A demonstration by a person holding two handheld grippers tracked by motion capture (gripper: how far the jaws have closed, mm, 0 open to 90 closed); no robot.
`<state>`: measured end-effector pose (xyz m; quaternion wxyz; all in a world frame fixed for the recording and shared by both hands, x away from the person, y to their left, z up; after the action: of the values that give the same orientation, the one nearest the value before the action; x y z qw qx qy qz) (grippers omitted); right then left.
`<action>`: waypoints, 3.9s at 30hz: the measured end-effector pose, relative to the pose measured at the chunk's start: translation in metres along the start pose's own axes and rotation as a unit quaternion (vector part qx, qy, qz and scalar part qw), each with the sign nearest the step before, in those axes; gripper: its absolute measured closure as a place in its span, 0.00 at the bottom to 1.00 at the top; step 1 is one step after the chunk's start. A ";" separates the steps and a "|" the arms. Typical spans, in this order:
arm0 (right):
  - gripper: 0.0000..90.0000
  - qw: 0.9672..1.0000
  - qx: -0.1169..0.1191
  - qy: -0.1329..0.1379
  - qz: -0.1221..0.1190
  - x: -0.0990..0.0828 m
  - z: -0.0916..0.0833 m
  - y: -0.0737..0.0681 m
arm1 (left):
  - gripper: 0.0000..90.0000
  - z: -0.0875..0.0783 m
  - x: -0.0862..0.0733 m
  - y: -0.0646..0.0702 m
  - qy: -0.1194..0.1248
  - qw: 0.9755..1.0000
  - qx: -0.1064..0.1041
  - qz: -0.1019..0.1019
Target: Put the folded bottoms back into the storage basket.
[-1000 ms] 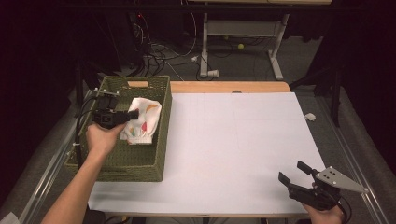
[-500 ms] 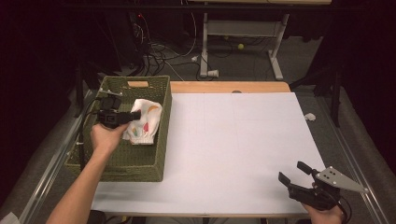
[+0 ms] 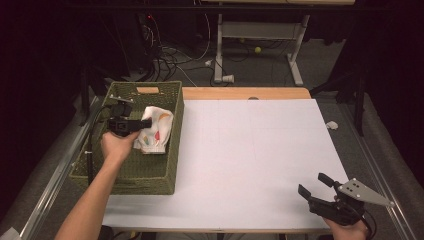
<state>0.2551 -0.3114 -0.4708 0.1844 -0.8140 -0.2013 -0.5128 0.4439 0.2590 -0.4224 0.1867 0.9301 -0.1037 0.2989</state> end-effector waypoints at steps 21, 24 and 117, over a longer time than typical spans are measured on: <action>0.22 1.000 -0.001 0.000 0.000 0.000 0.000 0.000 | 0.83 0.015 -0.008 -0.021 -0.019 0.999 0.031 -0.024; 0.22 1.000 -0.001 0.000 0.000 0.000 0.000 0.000 | 0.83 0.016 -0.008 -0.021 -0.020 0.999 0.032 -0.024; 0.23 1.000 0.000 -0.003 0.001 0.000 0.001 0.000 | 0.45 -0.026 -0.023 -0.019 0.014 0.998 0.063 0.021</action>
<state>0.2559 -0.3110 -0.4712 0.1840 -0.8159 -0.2008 -0.5101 0.4178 0.2888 -0.4214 0.1231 0.9335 -0.1013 0.3212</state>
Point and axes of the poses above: each handheld gripper's, and its own axes: z roughly forward along the jaws, x roughly out of its top, y roughly to its right, the point moved 1 cm from there along z, roughly forward along the jaws, and after that the axes turned 3 degrees about x, right-handed, at the moved point
